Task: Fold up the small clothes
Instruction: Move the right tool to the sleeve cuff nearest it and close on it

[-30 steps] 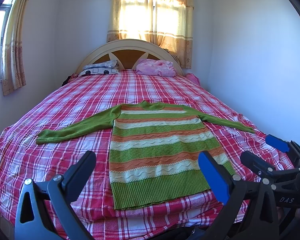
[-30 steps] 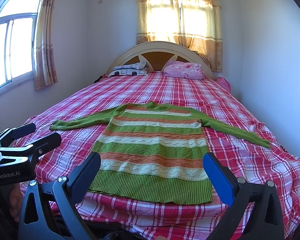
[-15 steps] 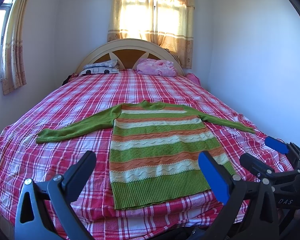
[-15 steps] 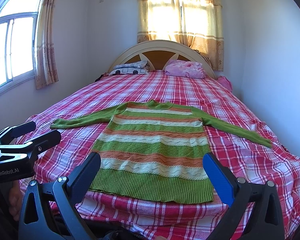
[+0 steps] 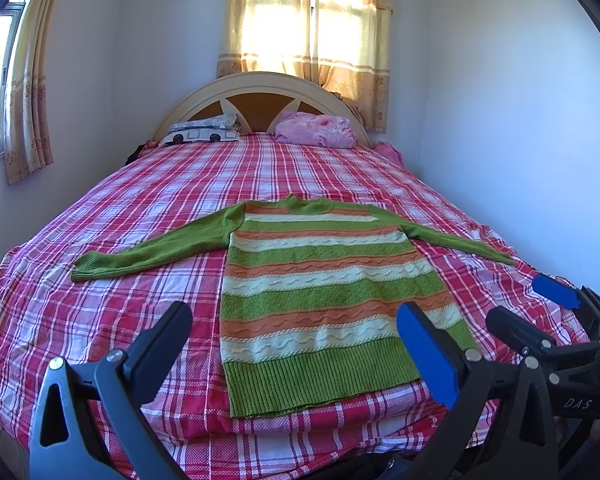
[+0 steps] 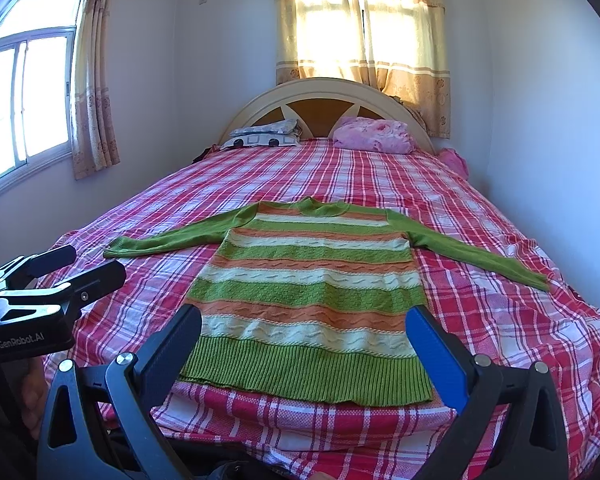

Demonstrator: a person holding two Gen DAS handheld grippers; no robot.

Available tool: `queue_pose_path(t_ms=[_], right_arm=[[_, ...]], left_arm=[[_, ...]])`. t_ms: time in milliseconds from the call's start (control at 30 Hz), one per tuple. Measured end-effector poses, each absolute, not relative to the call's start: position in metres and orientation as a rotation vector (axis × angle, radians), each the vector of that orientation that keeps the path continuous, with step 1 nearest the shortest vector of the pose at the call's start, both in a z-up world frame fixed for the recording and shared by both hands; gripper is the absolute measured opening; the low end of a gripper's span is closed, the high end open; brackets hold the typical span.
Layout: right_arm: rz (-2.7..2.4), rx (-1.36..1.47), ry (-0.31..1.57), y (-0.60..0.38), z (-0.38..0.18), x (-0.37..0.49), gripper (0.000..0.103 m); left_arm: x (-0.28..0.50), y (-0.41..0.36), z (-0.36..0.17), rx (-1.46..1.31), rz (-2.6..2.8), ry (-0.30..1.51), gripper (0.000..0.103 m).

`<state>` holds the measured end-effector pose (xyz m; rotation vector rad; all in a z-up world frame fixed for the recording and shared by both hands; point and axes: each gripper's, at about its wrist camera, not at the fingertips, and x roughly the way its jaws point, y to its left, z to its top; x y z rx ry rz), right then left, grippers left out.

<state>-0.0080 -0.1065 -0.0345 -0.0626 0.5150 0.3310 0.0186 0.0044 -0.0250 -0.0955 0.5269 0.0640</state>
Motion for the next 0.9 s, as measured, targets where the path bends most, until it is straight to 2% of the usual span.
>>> queue_pose_path(t_ms=[467, 900], right_arm=[[0.336, -0.038, 0.628, -0.113, -0.079, 0.03, 0.102], [0.279, 0.09, 0.735, -0.161, -0.134, 0.103, 0.102]], left_arm=[[0.058, 0.016, -0.071, -0.11, 0.063, 0.662, 0.103], [0.114, 0.022, -0.107, -0.034, 0.064, 0.739, 0.103]])
